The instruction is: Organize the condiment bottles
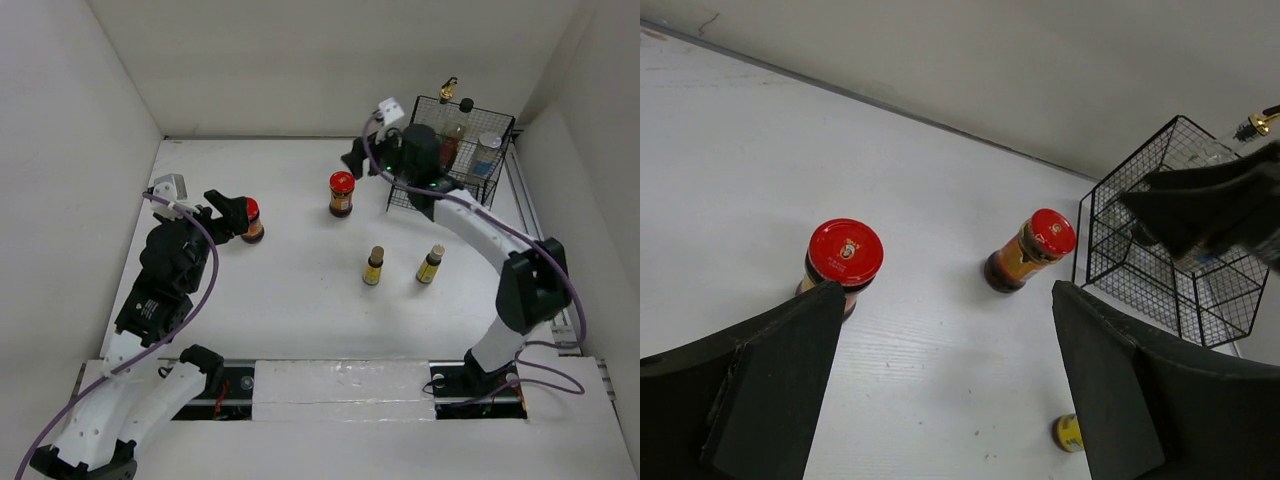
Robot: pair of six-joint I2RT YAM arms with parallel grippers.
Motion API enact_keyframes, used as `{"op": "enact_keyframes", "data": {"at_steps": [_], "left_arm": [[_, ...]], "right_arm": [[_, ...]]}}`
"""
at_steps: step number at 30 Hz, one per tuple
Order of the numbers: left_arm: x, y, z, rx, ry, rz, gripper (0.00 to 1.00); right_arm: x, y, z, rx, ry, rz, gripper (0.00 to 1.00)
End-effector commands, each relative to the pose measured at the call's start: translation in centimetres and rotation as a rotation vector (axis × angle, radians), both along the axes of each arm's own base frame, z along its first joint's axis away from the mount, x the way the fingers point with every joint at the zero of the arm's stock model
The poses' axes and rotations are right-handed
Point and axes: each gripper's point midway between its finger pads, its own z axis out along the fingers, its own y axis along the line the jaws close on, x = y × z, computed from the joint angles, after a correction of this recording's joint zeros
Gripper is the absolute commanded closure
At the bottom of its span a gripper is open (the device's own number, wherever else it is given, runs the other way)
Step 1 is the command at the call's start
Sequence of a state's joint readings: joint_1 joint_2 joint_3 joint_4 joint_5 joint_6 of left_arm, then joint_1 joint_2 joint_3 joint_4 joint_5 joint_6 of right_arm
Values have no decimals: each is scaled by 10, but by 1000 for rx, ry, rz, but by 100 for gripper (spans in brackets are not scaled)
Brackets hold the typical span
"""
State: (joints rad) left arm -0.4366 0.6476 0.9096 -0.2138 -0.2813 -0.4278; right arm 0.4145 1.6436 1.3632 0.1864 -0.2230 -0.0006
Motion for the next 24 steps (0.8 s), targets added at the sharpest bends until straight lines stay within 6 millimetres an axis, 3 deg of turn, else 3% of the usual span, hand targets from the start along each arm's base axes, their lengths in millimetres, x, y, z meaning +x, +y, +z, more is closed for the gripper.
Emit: {"op": "enact_keyframes", "data": {"at_steps": [1, 2, 6, 13, 19, 21, 22, 24], "left_arm": [[1, 0, 18, -14, -53, -2, 19], [1, 0, 18, -14, -53, -2, 19], [-1, 1, 20, -18, -62, -2, 19], [-1, 0, 20, -18, -61, -11, 19], [-1, 0, 20, -18, -61, -11, 19], [-1, 0, 20, -18, -61, -11, 19], [-1, 0, 20, -18, -61, -11, 19], [-1, 0, 20, -18, -61, -11, 19]], "right_arm": [[-3, 33, -57, -133, 106, 55, 17], [3, 38, -77, -162, 154, 46, 15], [10, 43, -107, -214, 210, 3, 8], [20, 36, -127, -216, 254, -74, 3], [22, 33, -127, -214, 256, -101, 3], [21, 37, -132, -214, 267, -78, 6], [21, 37, -140, -222, 280, -78, 13], [23, 38, -136, -207, 279, -81, 27]]}}
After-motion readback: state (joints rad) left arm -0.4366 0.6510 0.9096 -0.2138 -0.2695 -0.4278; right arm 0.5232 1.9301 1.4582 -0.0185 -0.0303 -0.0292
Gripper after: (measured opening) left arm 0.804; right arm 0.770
